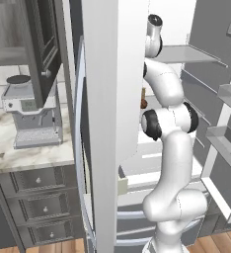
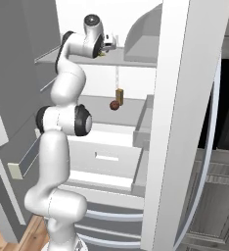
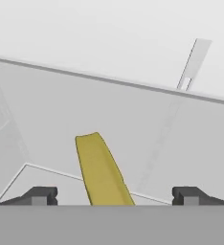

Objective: Pick the egg and butter from the fridge and place them by the bowl for mixing.

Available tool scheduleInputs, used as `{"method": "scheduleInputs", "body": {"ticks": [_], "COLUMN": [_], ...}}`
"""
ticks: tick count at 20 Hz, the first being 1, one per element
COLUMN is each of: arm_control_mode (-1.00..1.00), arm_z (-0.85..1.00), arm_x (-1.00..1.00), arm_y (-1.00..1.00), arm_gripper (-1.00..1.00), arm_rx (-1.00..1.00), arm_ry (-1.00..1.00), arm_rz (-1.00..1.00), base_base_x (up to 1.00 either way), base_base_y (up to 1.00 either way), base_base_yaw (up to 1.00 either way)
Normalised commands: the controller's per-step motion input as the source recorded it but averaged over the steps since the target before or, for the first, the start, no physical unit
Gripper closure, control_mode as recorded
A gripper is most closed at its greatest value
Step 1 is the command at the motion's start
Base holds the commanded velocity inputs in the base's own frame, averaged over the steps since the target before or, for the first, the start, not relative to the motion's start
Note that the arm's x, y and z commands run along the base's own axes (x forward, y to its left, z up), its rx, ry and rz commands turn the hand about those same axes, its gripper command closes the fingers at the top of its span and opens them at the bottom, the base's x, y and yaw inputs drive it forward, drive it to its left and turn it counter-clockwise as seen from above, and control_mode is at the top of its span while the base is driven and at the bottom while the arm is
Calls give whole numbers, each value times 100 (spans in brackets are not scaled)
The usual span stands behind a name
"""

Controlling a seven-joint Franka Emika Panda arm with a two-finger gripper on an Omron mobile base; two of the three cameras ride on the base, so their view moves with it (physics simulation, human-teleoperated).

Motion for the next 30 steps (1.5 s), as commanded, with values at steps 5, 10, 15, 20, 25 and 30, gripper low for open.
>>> {"method": "scheduleInputs", "body": {"ticks": [5, 10, 15, 20, 25, 30], "arm_control_mode": [-100, -100, -100, -100, -100, -100], "arm_z": [-44, 9, 8, 14, 2, 0], "arm_x": [-2, -3, -4, 0, 0, 0], "arm_y": [0, -13, -10, -4, 0, 0], "arm_gripper": [-100, -100, -100, -100, -100, -100], "arm_rx": [-2, 5, 5, 4, 0, 0], "arm_ry": [18, 0, 0, 9, 5, 8], "arm_rz": [0, 0, 0, 0, 0, 6], "base_base_x": [0, 0, 0, 0, 0, 0], "base_base_y": [0, 0, 0, 0, 0, 0], "base_base_yaw": [0, 0, 0, 0, 0, 0]}}
